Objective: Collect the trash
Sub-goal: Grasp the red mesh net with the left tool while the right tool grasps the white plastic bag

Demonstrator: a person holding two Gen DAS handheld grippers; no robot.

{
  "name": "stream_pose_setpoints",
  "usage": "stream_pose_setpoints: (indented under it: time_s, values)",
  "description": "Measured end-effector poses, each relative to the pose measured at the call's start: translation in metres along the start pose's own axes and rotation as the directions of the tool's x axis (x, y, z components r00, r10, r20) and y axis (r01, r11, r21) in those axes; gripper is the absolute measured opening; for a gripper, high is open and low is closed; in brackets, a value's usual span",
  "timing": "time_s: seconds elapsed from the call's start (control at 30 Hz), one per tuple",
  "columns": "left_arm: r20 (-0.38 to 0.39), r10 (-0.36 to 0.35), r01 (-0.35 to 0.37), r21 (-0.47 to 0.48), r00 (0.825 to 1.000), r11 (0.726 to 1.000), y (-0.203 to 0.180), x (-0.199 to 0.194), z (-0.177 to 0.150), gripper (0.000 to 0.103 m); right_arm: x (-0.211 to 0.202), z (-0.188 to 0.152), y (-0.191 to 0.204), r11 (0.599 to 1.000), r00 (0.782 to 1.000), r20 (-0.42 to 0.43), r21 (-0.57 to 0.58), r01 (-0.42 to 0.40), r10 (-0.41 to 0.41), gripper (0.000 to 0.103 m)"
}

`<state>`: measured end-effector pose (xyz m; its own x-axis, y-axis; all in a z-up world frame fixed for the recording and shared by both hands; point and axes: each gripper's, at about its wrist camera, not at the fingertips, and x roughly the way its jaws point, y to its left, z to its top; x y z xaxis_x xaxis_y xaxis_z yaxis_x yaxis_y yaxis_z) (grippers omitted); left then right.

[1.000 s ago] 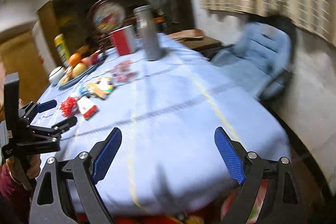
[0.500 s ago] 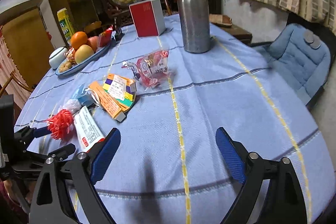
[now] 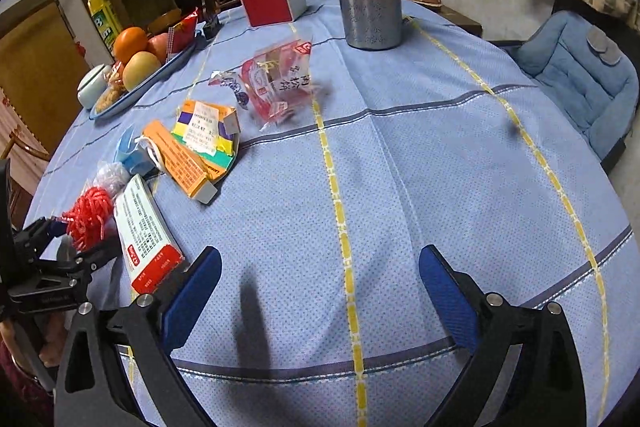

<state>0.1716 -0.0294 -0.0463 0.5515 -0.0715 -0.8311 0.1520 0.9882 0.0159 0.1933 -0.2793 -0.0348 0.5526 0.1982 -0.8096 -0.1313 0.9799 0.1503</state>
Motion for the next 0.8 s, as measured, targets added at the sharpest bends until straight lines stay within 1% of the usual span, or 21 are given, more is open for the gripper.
stream_pose_setpoints:
  time_s: [0.13, 0.2, 0.27, 0.3, 0.33, 0.37, 0.43, 0.5, 0.63, 0.7, 0.8]
  values:
    - [0.016, -0.011, 0.012, -0.027, 1.0, 1.0, 0.004, -0.003, 0.002, 0.098, 0.002, 0.001, 0.002, 1.0, 1.0, -0.011, -0.015, -0.003, 0.003, 0.097]
    - [0.048, -0.027, 0.03, -0.061, 0.999, 0.998, 0.01, -0.007, 0.005, 0.098, 0.003, 0.001, 0.002, 1.0, 1.0, -0.021, -0.018, -0.005, 0.005, 0.097]
    - [0.07, -0.04, 0.045, -0.08, 0.997, 0.996, 0.014, -0.01, 0.007, 0.095, 0.004, 0.001, 0.003, 1.0, 1.0, -0.027, -0.022, -0.006, 0.005, 0.097]
    - [0.082, -0.044, 0.051, -0.085, 0.996, 0.995, 0.016, -0.011, 0.008, 0.088, 0.004, 0.001, 0.004, 1.0, 1.0, -0.027, -0.023, -0.005, 0.004, 0.097]
    - [0.085, -0.055, 0.062, -0.084, 0.995, 0.994, 0.016, -0.011, 0.01, 0.074, 0.004, 0.001, 0.004, 1.0, 1.0, -0.027, -0.023, -0.004, 0.004, 0.097]
    - [0.084, -0.073, 0.08, -0.081, 0.994, 0.994, 0.016, -0.012, 0.01, 0.056, 0.004, 0.001, 0.004, 1.0, 1.0, -0.027, -0.023, -0.005, 0.004, 0.097]
    - [0.077, -0.106, 0.112, -0.077, 0.991, 0.991, 0.016, -0.012, 0.011, 0.04, 0.004, 0.001, 0.004, 1.0, 1.0, -0.027, -0.022, -0.005, 0.004, 0.097]
    - [0.093, -0.106, 0.114, -0.078, 0.99, 0.99, 0.018, -0.019, 0.012, 0.037, 0.004, 0.001, 0.004, 1.0, 1.0, -0.028, -0.023, -0.006, 0.006, 0.097]
    - [0.149, -0.109, 0.127, -0.117, 0.983, 0.985, 0.037, -0.044, 0.009, 0.036, 0.005, 0.001, 0.005, 0.999, 0.999, -0.032, -0.03, -0.016, 0.015, 0.097]
    - [0.142, -0.13, 0.151, -0.152, 0.981, 0.977, 0.05, -0.049, 0.004, 0.036, 0.005, 0.001, 0.005, 0.999, 0.999, -0.034, -0.034, -0.018, 0.016, 0.097]
    - [0.084, -0.188, 0.202, -0.204, 0.979, 0.958, 0.067, -0.043, -0.011, 0.036, 0.005, 0.001, 0.006, 0.999, 0.999, -0.034, -0.039, -0.023, 0.021, 0.097]
